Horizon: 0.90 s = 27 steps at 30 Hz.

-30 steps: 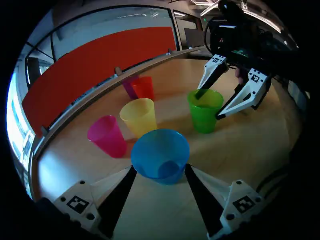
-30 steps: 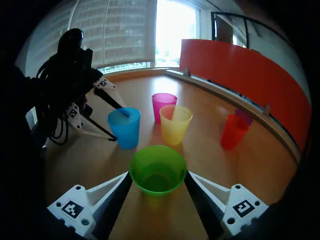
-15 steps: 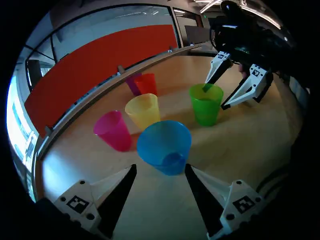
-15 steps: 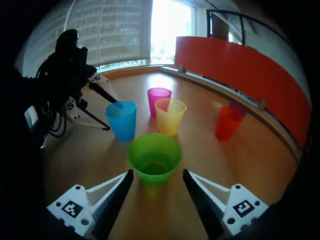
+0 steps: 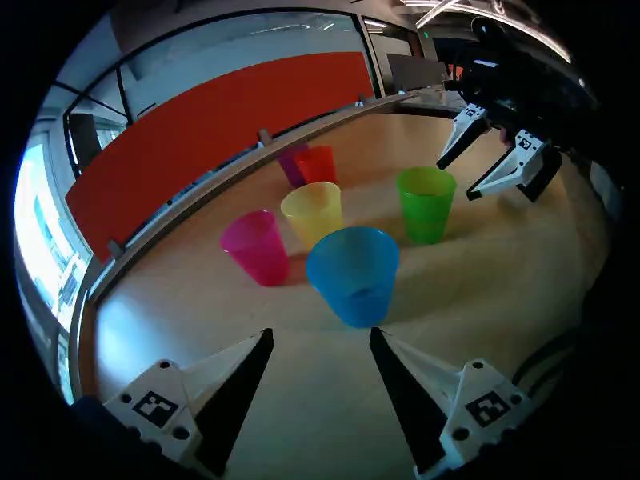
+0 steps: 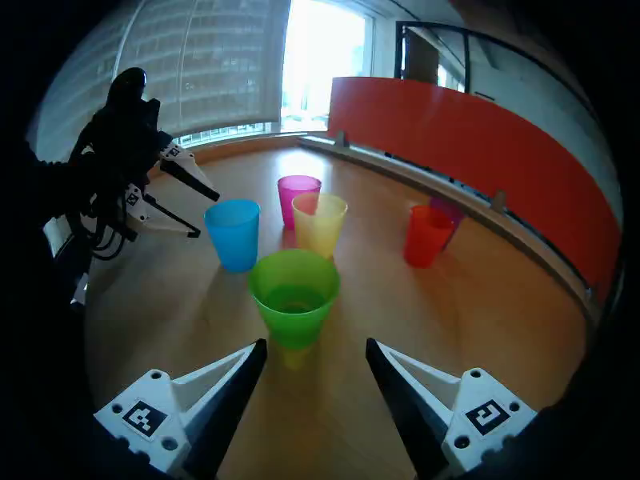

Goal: Pour water

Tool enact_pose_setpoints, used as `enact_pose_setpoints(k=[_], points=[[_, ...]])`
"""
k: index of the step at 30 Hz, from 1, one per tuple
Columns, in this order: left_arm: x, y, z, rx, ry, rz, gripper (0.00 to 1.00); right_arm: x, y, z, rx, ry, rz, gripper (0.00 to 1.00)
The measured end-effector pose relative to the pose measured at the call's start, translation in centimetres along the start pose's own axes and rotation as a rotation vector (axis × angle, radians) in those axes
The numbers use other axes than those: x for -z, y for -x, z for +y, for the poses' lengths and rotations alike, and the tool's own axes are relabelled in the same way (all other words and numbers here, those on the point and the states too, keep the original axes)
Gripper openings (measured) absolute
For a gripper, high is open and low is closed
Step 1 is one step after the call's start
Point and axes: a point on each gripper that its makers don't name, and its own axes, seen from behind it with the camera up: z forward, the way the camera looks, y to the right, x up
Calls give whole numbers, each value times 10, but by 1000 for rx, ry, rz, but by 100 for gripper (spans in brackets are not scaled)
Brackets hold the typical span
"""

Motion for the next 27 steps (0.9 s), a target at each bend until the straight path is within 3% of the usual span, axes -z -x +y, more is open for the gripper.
enact_pose_setpoints(k=[8,27], points=[[21,11,-17,57,-58,8,89,20,-2,13,-29,78,42,96],[73,11,-91,242,-300,130,89,64,-32,53,-110,351,240,96]])
